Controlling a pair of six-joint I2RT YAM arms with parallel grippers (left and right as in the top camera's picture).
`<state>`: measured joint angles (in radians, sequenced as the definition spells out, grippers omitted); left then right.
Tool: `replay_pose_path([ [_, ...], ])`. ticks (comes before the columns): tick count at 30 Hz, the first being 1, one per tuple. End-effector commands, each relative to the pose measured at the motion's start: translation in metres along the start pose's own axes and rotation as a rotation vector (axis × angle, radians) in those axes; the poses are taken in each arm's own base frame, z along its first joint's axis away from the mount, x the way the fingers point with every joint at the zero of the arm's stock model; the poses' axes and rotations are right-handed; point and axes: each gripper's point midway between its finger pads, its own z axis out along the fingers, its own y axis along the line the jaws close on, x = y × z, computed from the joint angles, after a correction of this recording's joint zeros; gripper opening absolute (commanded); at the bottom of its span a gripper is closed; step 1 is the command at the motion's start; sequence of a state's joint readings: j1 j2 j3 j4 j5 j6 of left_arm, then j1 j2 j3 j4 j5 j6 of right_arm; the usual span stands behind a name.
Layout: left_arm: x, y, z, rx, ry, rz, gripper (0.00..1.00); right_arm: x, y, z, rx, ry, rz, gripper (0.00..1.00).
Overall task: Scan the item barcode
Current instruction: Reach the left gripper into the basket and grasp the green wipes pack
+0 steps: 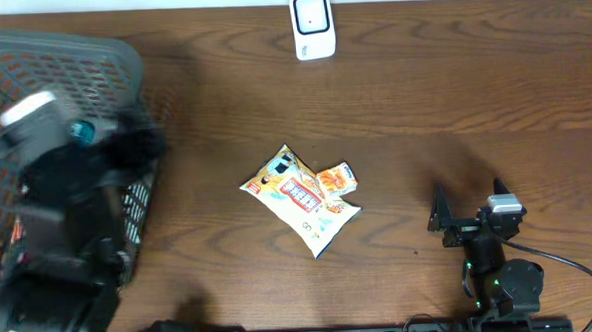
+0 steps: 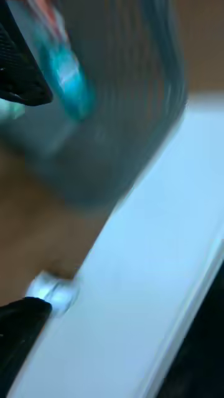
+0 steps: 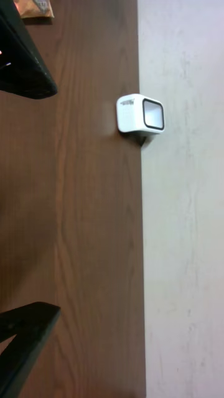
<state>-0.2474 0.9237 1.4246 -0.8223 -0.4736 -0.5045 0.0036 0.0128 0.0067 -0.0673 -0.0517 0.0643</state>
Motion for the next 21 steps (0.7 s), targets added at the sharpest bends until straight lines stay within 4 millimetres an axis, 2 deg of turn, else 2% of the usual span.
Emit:
replay_pose_path([
  [1,-0.018,0.074,0.009,-0.318,-0.090,-0.194,0.98,0.001,-0.001,0.000,0.006,0.003,-0.001,0.99],
  [2,-0.013,0.097,0.014,-0.405,-0.074,-0.278,0.98,0.001,-0.001,0.000,0.006,0.003,-0.001,0.99],
  [3,-0.007,0.109,0.019,-0.450,-0.053,-0.332,0.98,0.001,-0.001,0.000,0.006,0.003,-0.001,0.99],
  [5,0.030,0.147,0.051,-0.585,0.123,-0.532,0.98,0.001,-0.001,0.000,0.006,0.003,-0.001,0.99],
  [7,0.055,0.158,0.072,-0.624,0.249,-0.629,0.98,0.001,-0.001,0.000,0.006,0.003,-0.001,0.99],
  [8,0.076,0.163,0.086,-0.658,0.343,-0.727,0.98,0.001,-0.001,0.000,0.006,0.003,-0.001,0.99],
  [12,0.132,0.176,0.112,-0.848,0.517,-1.087,0.98,0.001,-0.001,0.000,0.006,0.003,-0.001,0.99],
  [15,0.157,0.177,0.126,-0.937,0.584,-1.205,0.98,0.001,-0.001,0.000,0.006,0.003,-0.001,0.99],
  [21,0.193,0.189,0.144,-1.101,0.632,-1.297,0.98,0.001,-0.001,0.000,0.006,0.004,-0.001,0.99],
])
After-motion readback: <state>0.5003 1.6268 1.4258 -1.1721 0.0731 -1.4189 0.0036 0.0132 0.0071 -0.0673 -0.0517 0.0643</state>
